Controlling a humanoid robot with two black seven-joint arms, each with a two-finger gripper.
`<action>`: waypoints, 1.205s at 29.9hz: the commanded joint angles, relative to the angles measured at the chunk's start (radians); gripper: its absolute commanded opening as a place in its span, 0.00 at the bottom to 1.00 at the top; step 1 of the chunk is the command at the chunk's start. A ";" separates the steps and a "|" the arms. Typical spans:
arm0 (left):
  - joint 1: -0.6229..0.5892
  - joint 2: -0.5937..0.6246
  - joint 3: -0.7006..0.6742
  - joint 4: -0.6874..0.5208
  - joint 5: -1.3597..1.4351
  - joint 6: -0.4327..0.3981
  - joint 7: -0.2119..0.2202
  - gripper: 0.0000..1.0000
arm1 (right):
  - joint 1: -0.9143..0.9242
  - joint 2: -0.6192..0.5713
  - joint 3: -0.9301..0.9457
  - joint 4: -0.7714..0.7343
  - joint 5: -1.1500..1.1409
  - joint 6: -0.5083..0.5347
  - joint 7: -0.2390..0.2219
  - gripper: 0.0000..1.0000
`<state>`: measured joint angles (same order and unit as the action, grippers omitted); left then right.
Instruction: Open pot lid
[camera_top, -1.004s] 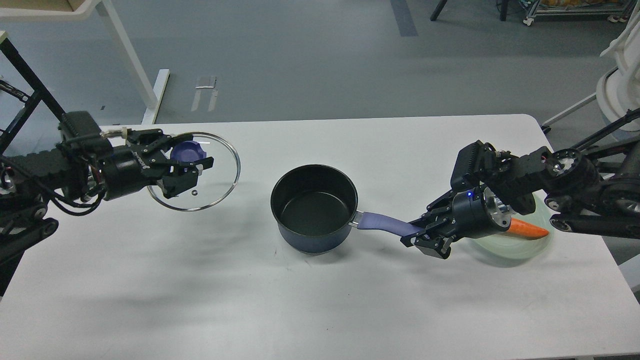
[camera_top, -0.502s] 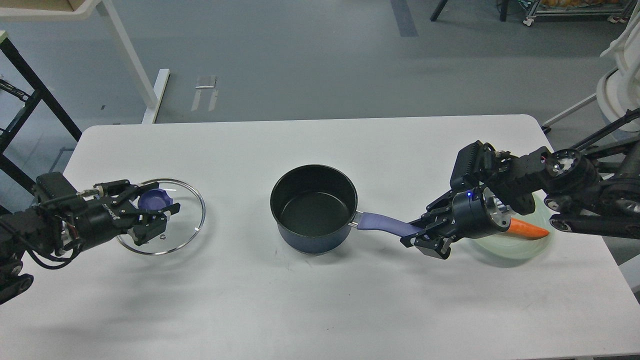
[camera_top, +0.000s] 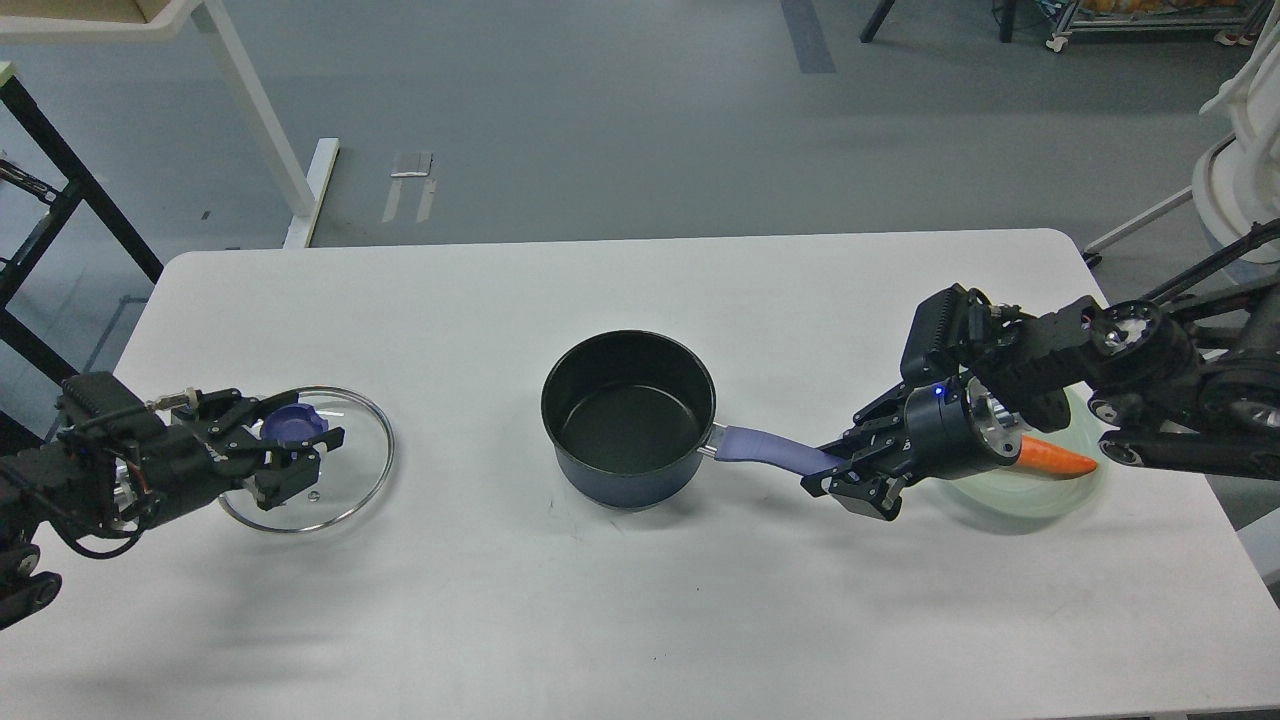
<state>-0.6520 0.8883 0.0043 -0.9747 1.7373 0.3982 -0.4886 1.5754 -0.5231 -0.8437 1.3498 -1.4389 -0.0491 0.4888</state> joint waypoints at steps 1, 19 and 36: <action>0.000 0.000 0.000 0.001 -0.001 -0.001 0.000 0.82 | 0.000 0.000 0.000 0.000 0.000 -0.002 0.000 0.29; -0.230 0.055 -0.041 -0.179 -0.969 -0.378 0.000 0.99 | 0.000 -0.003 0.000 0.002 0.000 -0.002 0.000 0.30; -0.143 -0.204 -0.247 0.064 -1.657 -0.651 0.000 0.99 | 0.052 -0.047 0.011 0.023 0.083 -0.020 0.000 1.00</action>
<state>-0.8194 0.7086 -0.2044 -0.9339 0.1174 -0.2052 -0.4887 1.5887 -0.5397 -0.8404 1.3546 -1.4113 -0.0642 0.4889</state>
